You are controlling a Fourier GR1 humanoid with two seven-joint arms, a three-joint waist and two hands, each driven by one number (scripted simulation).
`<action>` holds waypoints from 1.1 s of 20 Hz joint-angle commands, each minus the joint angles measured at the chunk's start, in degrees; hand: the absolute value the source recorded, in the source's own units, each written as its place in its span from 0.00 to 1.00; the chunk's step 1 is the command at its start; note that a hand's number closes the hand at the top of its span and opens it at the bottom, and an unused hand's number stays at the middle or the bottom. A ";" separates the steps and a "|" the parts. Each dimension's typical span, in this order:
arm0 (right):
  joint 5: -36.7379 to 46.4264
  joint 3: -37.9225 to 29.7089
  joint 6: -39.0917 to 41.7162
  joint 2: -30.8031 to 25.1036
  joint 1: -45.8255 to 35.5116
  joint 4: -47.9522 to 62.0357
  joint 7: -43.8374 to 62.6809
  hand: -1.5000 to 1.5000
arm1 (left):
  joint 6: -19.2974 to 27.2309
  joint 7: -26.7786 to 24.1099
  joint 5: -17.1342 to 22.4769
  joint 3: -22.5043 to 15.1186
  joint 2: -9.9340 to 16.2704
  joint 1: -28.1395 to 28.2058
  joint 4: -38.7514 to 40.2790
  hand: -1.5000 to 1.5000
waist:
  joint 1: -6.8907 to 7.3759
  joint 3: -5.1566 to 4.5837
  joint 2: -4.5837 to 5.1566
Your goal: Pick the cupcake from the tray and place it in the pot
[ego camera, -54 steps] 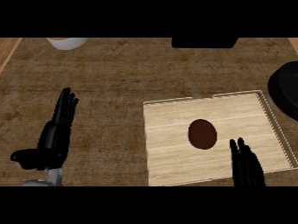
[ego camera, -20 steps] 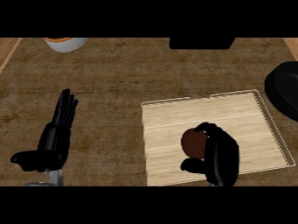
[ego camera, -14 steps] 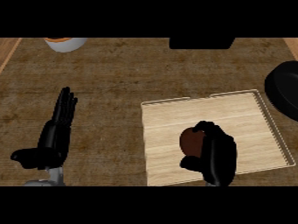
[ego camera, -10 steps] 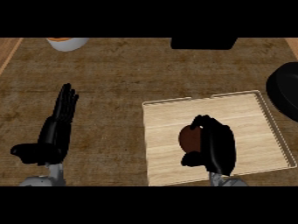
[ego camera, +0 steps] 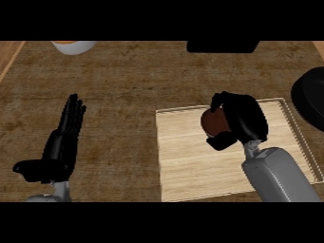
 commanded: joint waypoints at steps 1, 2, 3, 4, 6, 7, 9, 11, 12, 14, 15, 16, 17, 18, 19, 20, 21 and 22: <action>1.58 -0.57 -0.39 0.95 -2.78 -4.88 0.61 1.00 | -0.37 -1.74 -0.10 0.48 -0.20 1.01 1.25 0.50 | -0.68 0.07 -0.07; 0.24 -2.80 -0.75 -1.74 -3.04 -6.51 -2.00 1.00 | -1.19 -3.46 0.44 1.01 0.49 2.26 0.33 0.50 | -0.70 0.07 -0.10; 1.86 -3.40 -5.72 -1.79 -3.03 -3.44 -4.18 1.00 | -2.37 -2.78 1.82 3.36 1.80 -1.08 3.04 0.50 | -0.71 0.08 0.05; 3.21 -1.19 -2.08 0.47 -3.17 -10.50 1.78 1.00 | 2.02 -0.04 -1.65 -0.17 -1.47 -0.69 0.44 0.50 | -1.02 0.08 -0.19; 4.40 -2.09 0.55 -1.26 -3.01 -16.86 4.50 1.00 | -0.06 -3.09 -0.70 0.29 -0.43 2.39 0.14 0.50 | -1.16 0.05 -0.32; 5.87 -2.12 -0.24 -1.59 -2.17 -17.70 4.82 1.00 | 0.93 1.88 -0.89 0.11 -0.54 -0.27 -1.63 0.50 | -1.15 0.08 -0.25; 7.71 -3.49 3.54 -2.51 -2.99 -20.49 8.58 1.00 | 0.09 -3.01 -0.61 1.03 -1.05 -0.27 3.29 0.50 | -1.25 0.04 -0.17; 9.36 -5.47 2.72 -1.31 -5.06 -17.54 9.96 1.00 | -0.17 -3.51 -0.58 1.29 -0.99 0.53 3.45 0.50 | -0.79 0.06 -0.04; 8.99 -7.15 0.38 -3.99 -0.84 -19.83 7.40 1.00 | -1.60 -1.02 0.37 1.03 -0.01 0.66 0.49 0.50 | -0.93 0.08 -0.08; 7.00 -11.71 1.33 -5.02 -2.78 -19.01 7.15 1.00 | 0.81 -1.71 -1.99 -0.97 -2.41 0.79 1.73 0.50 | -0.89 0.09 -0.03; 9.14 -10.10 2.48 -3.35 -2.20 -19.73 9.43 1.00 | -0.07 -0.98 -0.86 1.54 -1.15 -2.33 3.76 0.50 | -0.89 0.08 -0.02; 10.61 -9.85 0.62 -2.63 -1.57 -19.12 9.90 1.00 | -2.79 -4.10 1.49 3.60 0.25 -1.10 5.46 0.50 | -0.81 0.07 0.00; 6.87 -14.43 6.35 -5.76 -4.85 -20.76 9.66 1.00 | -1.45 -4.35 -0.17 0.92 -1.04 2.35 0.93 0.50 | -0.71 0.07 -0.09; 7.14 -16.13 2.13 -6.02 -4.31 -16.74 7.34 1.00 | -1.94 -2.90 0.02 1.64 -0.17 1.29 1.09 0.50 | -0.62 0.09 -0.01; 7.31 -16.95 2.44 -6.12 -4.59 -17.14 8.12 1.00 | -0.34 -2.83 -0.34 2.53 -1.40 -1.92 5.06 0.50 | -0.82 0.08 0.03; 8.32 -17.54 0.06 -5.22 -7.27 -12.00 8.07 1.00 | -1.29 -1.53 0.18 2.89 -0.62 -3.22 4.64 0.50 | -0.57 0.08 0.08; 5.70 -21.03 4.10 -8.52 -9.11 -12.78 7.36 1.00 | -0.41 -3.08 -1.62 2.05 -0.61 -1.48 4.23 0.50 | -0.61 0.08 0.04; 4.58 -22.91 1.23 -10.35 -5.71 -11.51 3.73 1.00 | -1.17 -2.59 0.19 3.44 -0.87 -4.18 6.50 0.50 | -0.86 0.09 0.09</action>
